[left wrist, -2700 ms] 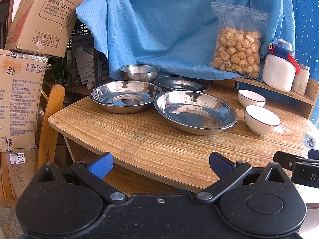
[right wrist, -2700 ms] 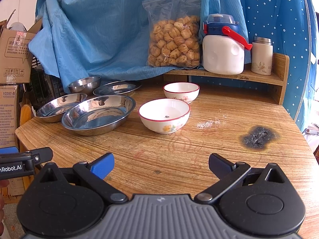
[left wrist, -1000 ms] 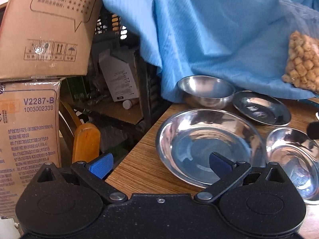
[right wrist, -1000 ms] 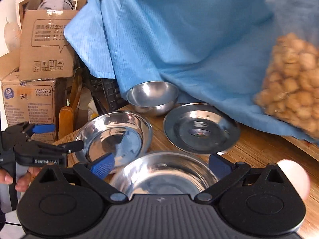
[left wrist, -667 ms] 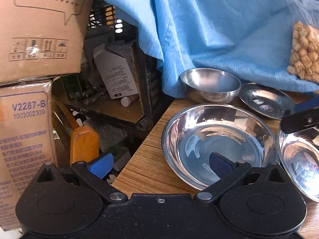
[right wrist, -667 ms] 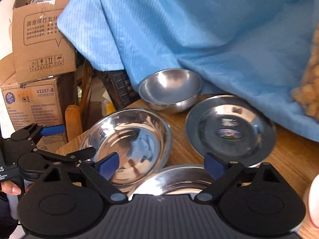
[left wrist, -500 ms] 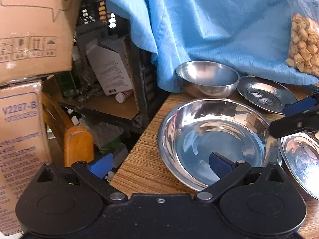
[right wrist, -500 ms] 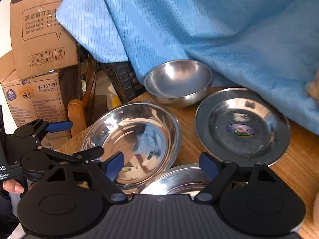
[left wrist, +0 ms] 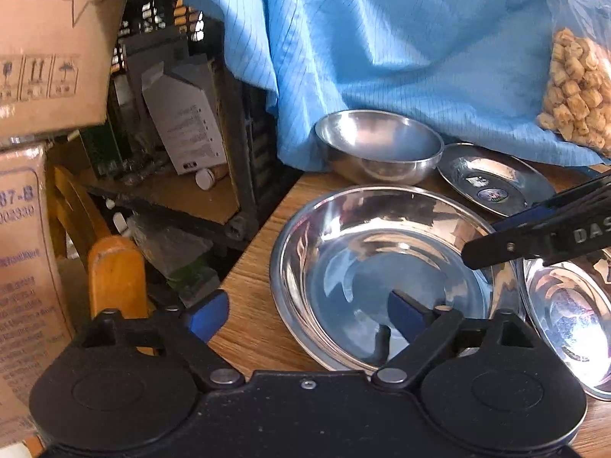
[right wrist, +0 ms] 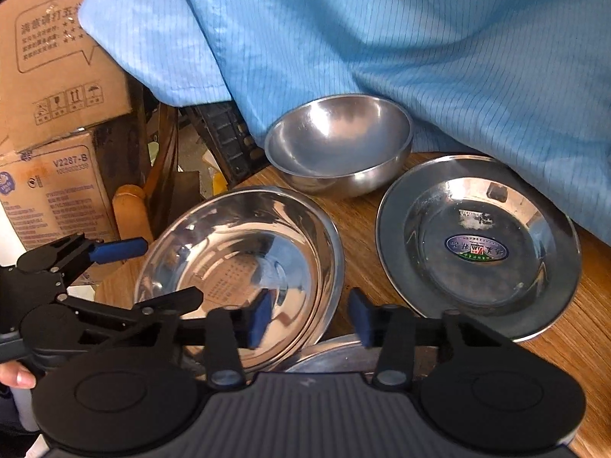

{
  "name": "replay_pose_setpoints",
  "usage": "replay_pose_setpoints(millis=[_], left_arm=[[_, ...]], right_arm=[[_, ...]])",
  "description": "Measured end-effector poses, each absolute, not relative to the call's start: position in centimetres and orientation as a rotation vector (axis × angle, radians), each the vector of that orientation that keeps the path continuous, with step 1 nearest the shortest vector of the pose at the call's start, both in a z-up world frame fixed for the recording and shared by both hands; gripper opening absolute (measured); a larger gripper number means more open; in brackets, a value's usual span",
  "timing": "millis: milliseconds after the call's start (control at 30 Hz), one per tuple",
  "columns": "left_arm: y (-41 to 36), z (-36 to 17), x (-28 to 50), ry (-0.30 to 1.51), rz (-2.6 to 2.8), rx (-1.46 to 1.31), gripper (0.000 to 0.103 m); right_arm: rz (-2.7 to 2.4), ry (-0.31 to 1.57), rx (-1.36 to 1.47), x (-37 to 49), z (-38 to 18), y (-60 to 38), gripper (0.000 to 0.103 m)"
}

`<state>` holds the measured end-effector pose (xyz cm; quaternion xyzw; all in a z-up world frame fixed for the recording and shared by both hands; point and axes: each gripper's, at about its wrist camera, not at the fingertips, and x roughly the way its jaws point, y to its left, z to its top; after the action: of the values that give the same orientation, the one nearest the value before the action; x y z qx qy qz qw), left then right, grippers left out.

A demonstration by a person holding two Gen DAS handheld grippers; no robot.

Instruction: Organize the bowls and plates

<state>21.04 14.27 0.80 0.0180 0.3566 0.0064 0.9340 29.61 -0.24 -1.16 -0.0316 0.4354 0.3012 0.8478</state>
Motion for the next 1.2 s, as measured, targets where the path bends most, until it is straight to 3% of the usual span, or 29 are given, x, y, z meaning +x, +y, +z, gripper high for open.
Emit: replay_pose_setpoints(millis=[67, 167, 200, 367, 767, 1200], left_arm=[[14.4, 0.6, 21.0, 0.74, 0.006, 0.017, 0.08], [14.7, 0.4, 20.8, 0.739, 0.013, -0.007, 0.058], [14.8, 0.5, 20.8, 0.736, 0.015, -0.012, 0.044], [16.3, 0.8, 20.5, 0.725, 0.071, -0.072, 0.018], [16.4, 4.0, 19.0, 0.633, 0.146, -0.101, 0.017], [7.6, 6.1, 19.3, 0.595, -0.036, -0.024, 0.017]], right_arm=[[0.625, 0.926, -0.061, 30.0, -1.6, -0.1, 0.029], [0.616, 0.924, -0.034, 30.3, -1.9, -0.2, 0.014], [0.619, 0.927, -0.026, 30.3, -1.9, -0.2, 0.013], [0.621, 0.916, -0.012, 30.1, -1.8, 0.0, 0.013], [0.667, 0.846, 0.075, 28.1, 0.6, -1.1, 0.013], [0.511, 0.805, 0.137, 23.7, 3.1, -11.0, 0.013]])
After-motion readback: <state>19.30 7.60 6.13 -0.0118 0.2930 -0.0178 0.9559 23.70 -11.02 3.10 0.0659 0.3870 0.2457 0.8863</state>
